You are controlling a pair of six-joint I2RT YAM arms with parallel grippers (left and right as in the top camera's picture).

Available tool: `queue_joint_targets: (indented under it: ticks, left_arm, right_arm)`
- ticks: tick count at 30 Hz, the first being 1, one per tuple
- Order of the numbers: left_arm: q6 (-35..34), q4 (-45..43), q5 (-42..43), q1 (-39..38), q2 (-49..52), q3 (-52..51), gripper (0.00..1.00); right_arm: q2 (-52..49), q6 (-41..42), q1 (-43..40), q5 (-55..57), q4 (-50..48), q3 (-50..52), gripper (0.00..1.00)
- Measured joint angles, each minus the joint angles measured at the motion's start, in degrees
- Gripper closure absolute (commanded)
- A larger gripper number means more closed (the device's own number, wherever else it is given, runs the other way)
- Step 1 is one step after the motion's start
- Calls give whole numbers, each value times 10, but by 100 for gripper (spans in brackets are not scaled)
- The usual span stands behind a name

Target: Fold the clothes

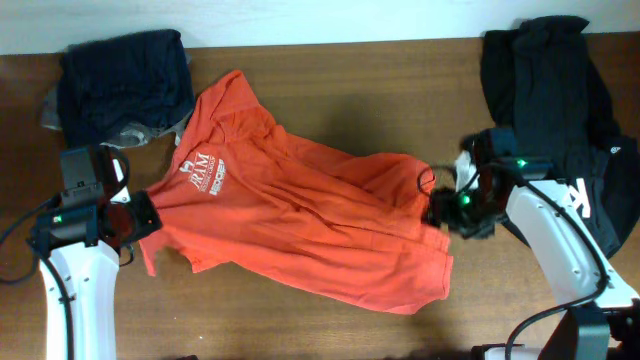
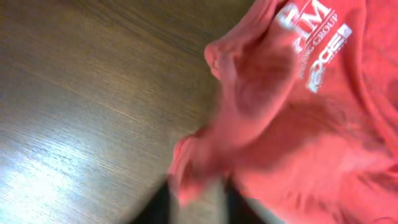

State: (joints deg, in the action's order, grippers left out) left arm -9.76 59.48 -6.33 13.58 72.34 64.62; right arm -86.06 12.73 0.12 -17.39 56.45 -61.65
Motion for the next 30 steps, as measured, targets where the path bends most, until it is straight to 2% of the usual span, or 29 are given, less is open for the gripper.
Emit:
queue_joint_targets:
  ticks: [3,5,16,19,22,27,30]
  left_arm:
    - [-1,-5,0,0,0,0,7]
    - [0,-10,0,0,0,0,4]
    - [-1,-22,0,0,0,0,3]
    - [-1,-27,1,0,0,0,3]
    - [-1,-33,3,0,0,0,3]
    - [-1,-36,3,0,0,0,4]
    - [-1,-36,3,0,0,0,4]
  right_arm:
    - [-13,5,0,6,-78,-1,38]
    - [-33,6,0,9,-120,-3,43]
    - [-168,11,0,50,-247,-3,47]
    - [-187,11,0,58,-278,-3,52]
    - [-201,19,0,61,-299,-3,62]
    - [-219,26,0,63,-304,-6,95]
    - [-220,36,0,64,-306,-8,96]
